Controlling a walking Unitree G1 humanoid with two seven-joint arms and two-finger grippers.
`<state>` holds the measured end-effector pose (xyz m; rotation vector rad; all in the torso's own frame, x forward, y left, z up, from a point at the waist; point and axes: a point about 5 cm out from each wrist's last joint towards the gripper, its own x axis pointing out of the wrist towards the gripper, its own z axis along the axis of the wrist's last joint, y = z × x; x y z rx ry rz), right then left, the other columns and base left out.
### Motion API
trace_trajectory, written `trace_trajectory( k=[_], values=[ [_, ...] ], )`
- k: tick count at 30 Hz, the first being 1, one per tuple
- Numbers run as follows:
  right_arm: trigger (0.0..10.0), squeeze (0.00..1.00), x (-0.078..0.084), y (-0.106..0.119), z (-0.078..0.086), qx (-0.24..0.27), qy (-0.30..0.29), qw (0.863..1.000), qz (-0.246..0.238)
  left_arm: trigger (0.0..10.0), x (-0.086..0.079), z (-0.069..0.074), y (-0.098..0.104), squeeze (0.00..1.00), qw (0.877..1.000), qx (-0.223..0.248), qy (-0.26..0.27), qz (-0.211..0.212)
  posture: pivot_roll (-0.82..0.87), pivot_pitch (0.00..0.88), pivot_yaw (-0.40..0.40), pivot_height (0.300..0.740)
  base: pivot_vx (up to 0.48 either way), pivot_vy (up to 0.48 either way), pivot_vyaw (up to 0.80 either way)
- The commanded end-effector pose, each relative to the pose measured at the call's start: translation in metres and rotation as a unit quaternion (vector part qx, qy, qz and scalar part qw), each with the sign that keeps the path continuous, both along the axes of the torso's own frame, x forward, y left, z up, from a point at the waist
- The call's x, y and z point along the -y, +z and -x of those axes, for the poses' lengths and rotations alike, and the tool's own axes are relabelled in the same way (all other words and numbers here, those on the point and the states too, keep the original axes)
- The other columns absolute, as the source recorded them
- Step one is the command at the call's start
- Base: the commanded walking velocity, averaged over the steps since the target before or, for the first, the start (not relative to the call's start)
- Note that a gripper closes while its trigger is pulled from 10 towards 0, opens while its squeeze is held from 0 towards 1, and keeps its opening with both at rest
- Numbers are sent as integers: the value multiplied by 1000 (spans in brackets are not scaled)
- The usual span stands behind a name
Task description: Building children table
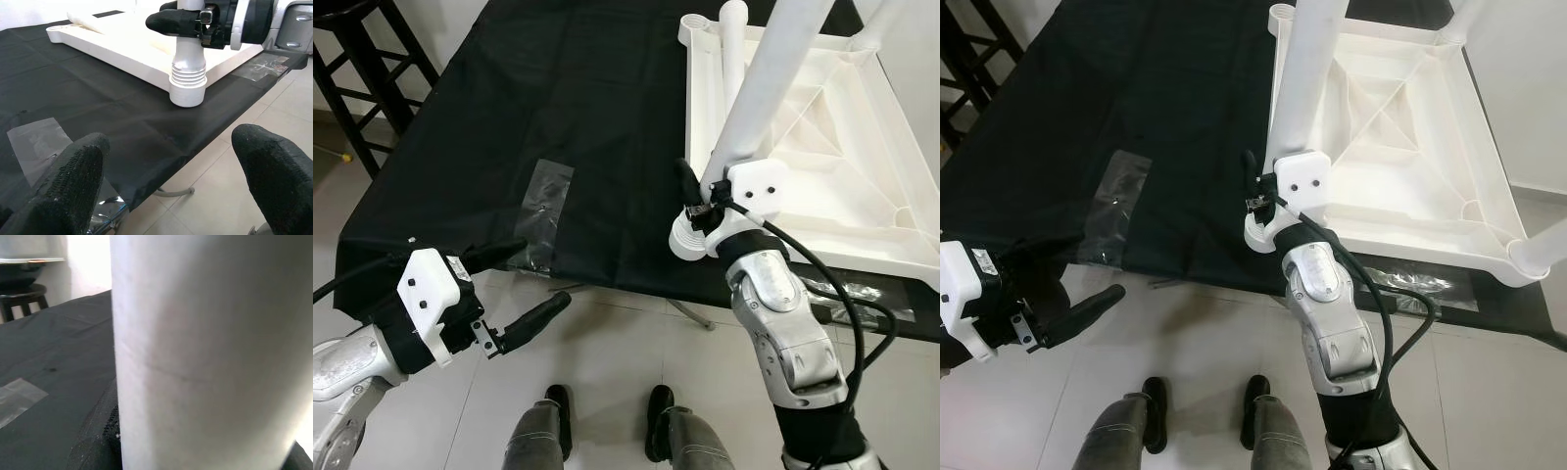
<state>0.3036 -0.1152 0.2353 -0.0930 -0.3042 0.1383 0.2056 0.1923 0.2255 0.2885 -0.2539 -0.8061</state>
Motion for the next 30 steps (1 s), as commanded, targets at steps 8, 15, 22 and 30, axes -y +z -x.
trace_trajectory(
  k=[8, 15, 22, 30],
  values=[
    [10000, 0, 10, -27, -7, -65, -59, 995, 39, 10000, 0, -1, 1, 0, 1000, -3, -10, 2, 77, 349, -55, 740, 0, 0, 0],
    [10000, 0, 11, -24, -10, -60, -54, 996, 36, 10000, 1, -7, 16, 0, 999, 14, -17, 27, 71, 345, -53, 740, 0, 0, 0],
    [10000, 0, 10, -20, -13, -55, -42, 997, 30, 10000, 3, -12, 49, 0, 994, 53, -52, 81, 68, 340, -48, 740, 0, 0, 0],
    [10000, 0, 10, -19, -14, -53, -37, 998, 21, 10000, 5, -17, 60, 0, 987, 49, -74, 131, 64, 337, -49, 740, 0, 0, 0]
  ],
)
